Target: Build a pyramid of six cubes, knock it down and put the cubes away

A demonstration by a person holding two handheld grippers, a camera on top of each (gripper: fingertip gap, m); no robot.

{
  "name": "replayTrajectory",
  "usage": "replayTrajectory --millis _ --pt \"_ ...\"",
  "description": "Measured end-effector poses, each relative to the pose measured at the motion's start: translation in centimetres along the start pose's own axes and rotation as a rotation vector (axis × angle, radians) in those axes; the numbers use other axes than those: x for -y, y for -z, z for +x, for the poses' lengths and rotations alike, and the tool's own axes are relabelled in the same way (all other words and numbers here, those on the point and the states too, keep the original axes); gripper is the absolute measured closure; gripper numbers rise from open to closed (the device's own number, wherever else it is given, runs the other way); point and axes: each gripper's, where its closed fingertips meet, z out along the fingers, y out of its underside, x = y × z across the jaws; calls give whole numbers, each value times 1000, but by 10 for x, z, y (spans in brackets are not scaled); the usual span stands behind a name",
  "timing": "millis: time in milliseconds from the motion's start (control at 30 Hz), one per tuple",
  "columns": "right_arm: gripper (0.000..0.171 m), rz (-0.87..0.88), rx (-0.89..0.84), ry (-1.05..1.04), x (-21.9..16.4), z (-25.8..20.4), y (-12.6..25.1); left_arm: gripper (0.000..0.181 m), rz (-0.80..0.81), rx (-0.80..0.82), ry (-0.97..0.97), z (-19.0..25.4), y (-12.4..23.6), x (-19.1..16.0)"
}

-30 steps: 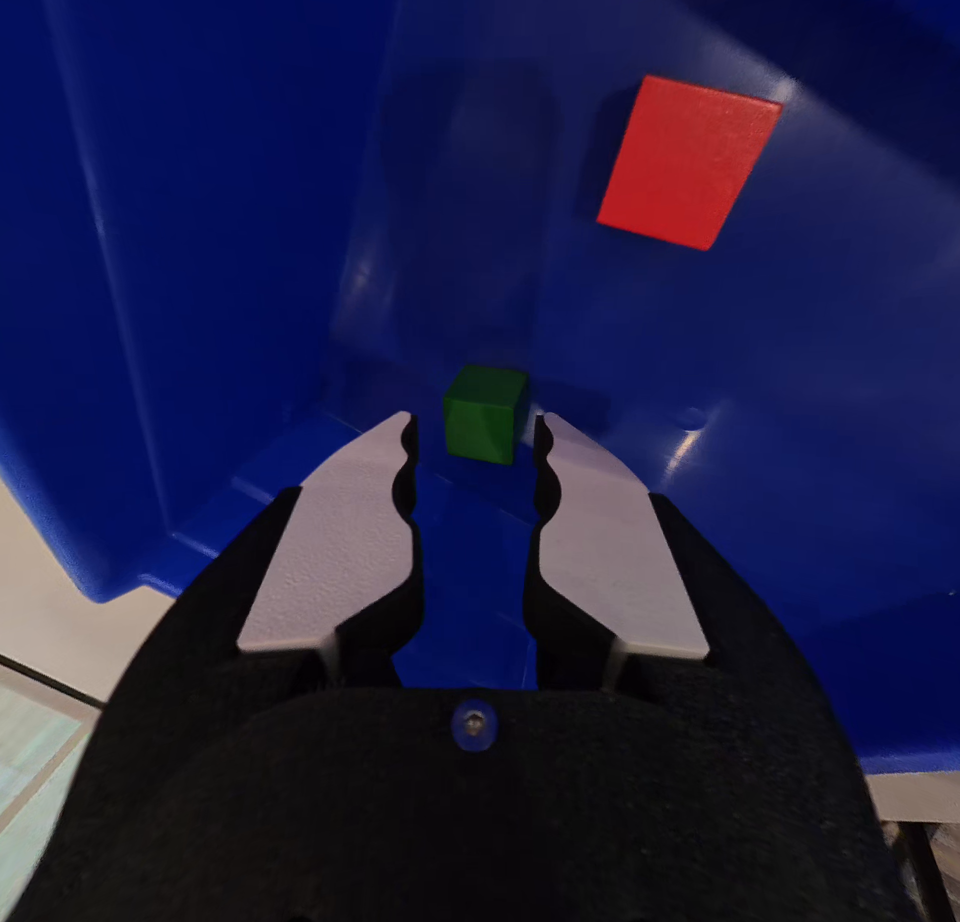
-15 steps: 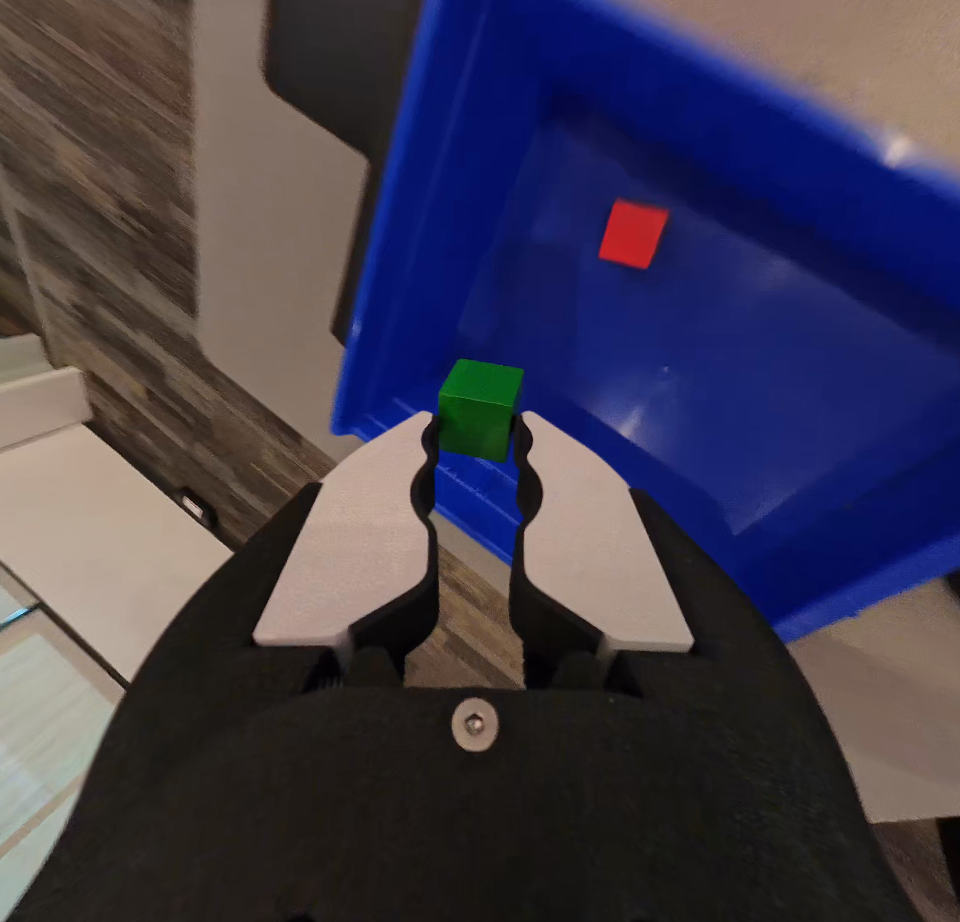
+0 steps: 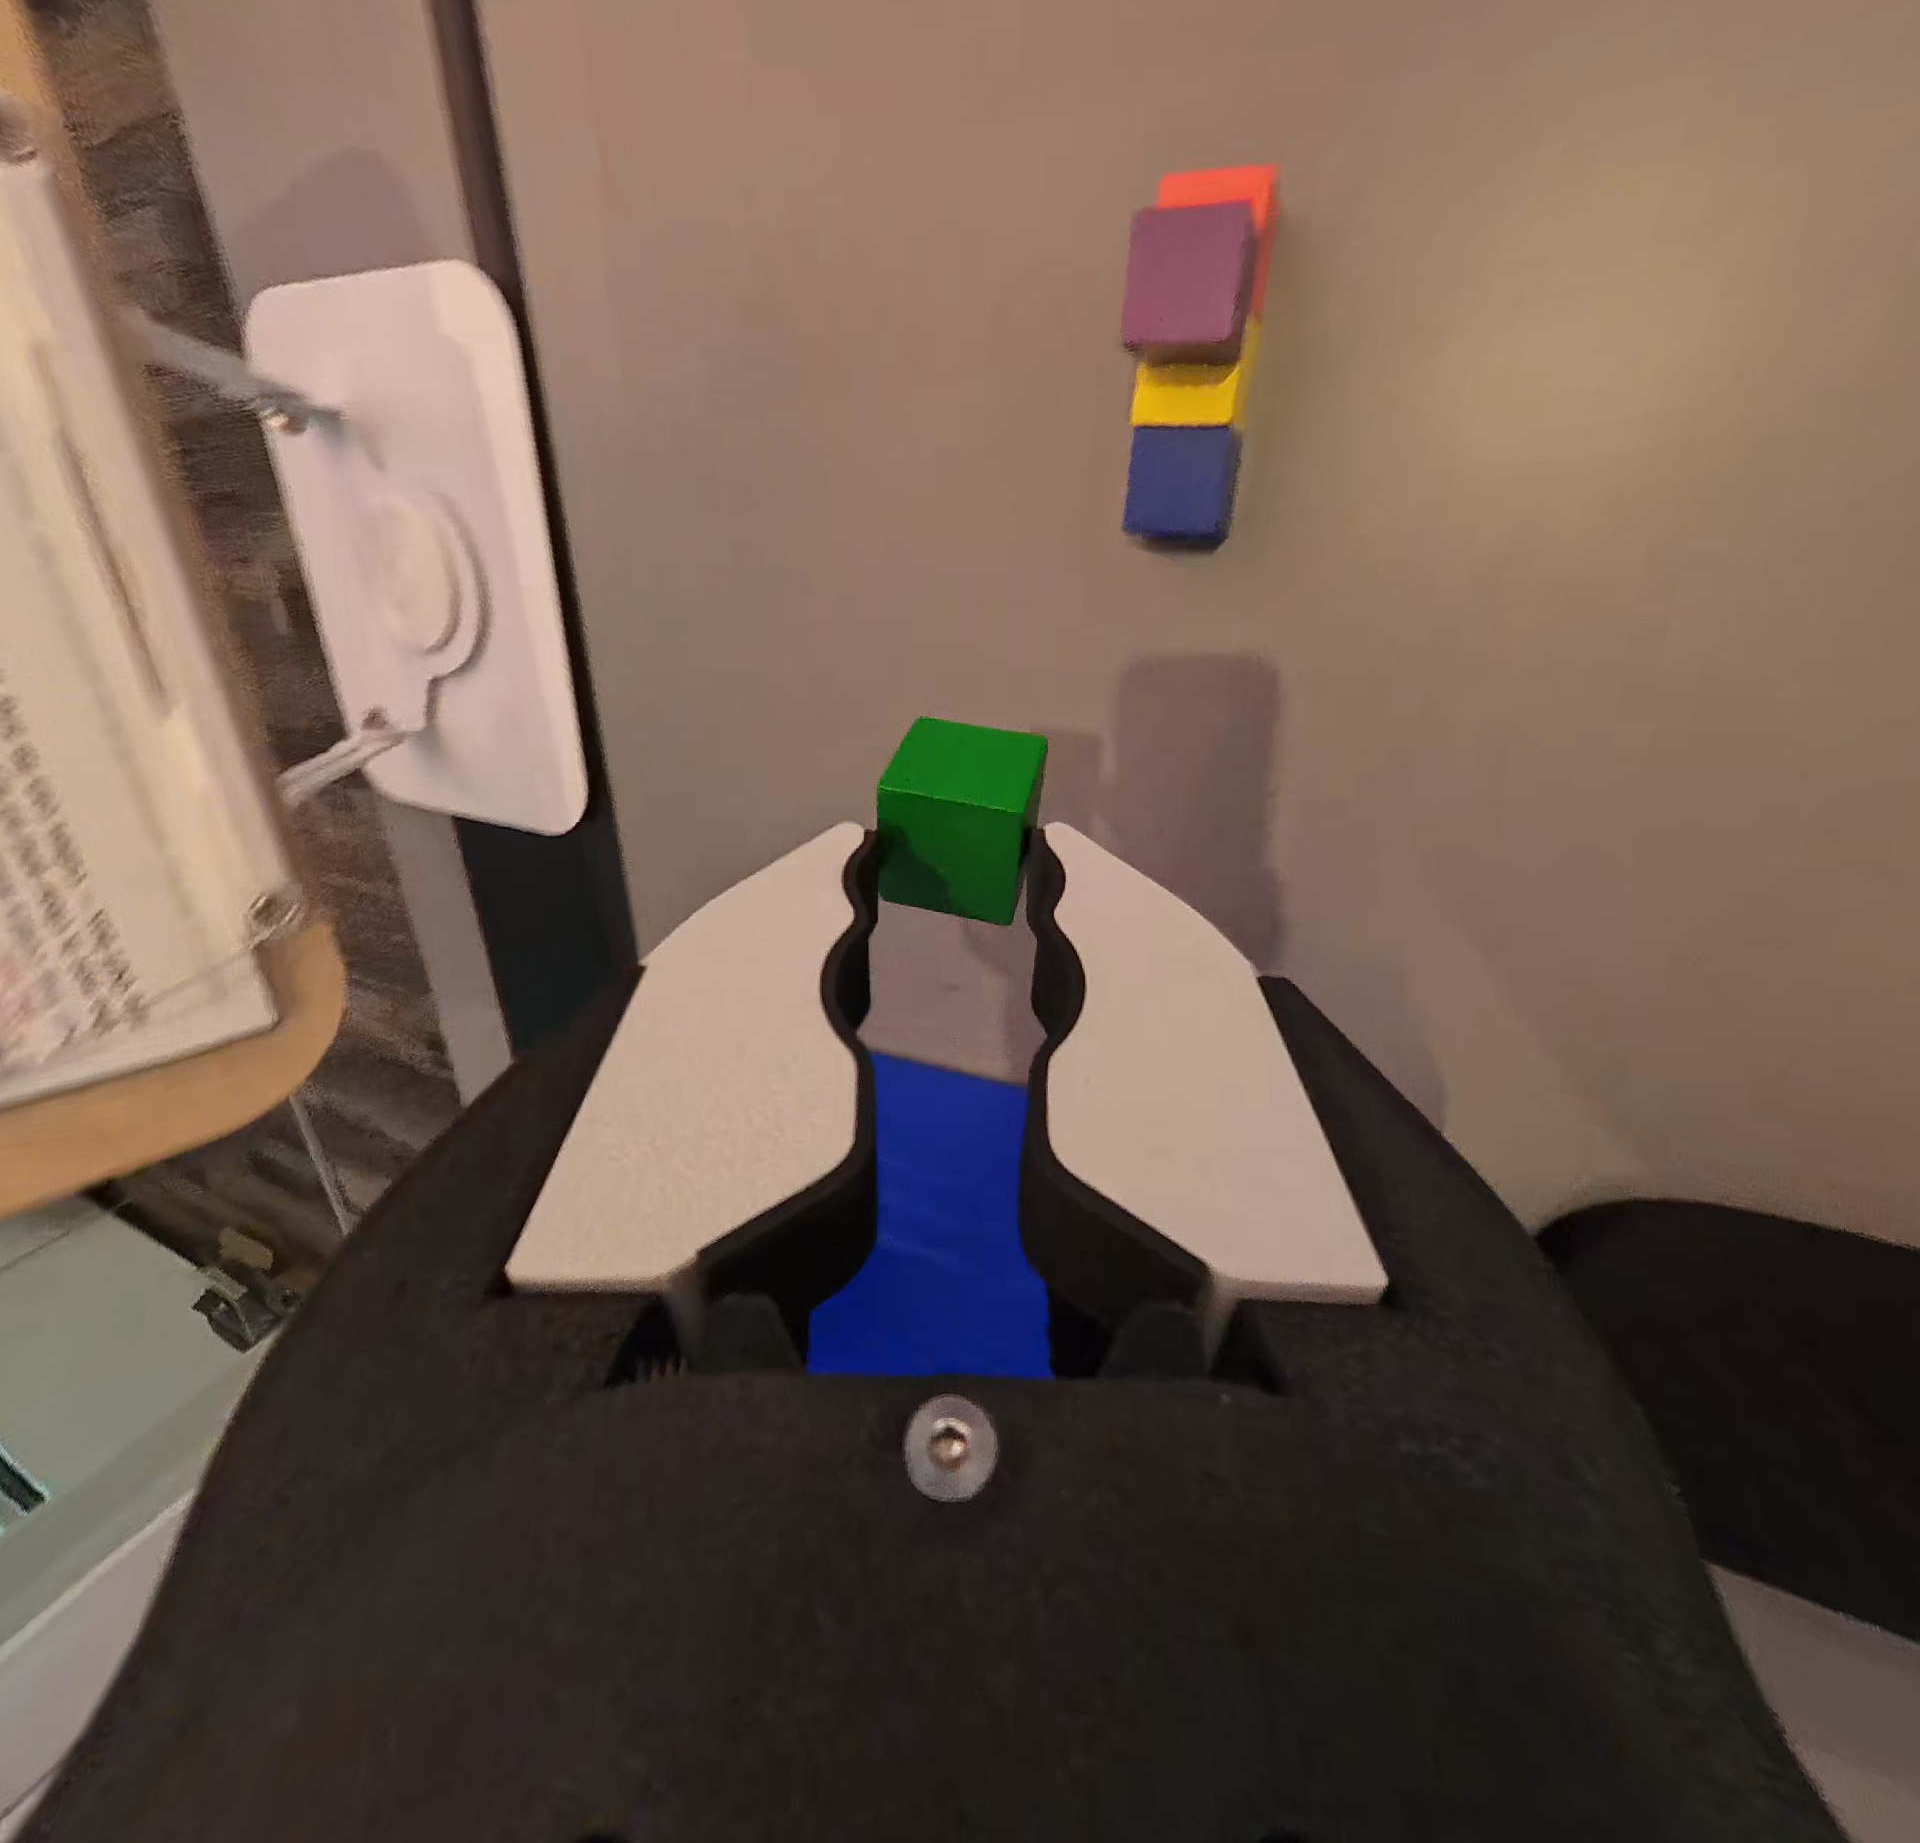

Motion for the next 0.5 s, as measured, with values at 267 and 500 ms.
replayTrajectory --millis 267,500 --pt "157 9 13 2 1 -1 -1 154 -50 -122 0 31 -61 29" --pt "157 20 18 -3 1 0 1 154 -98 -148 -11 43 -81 36"
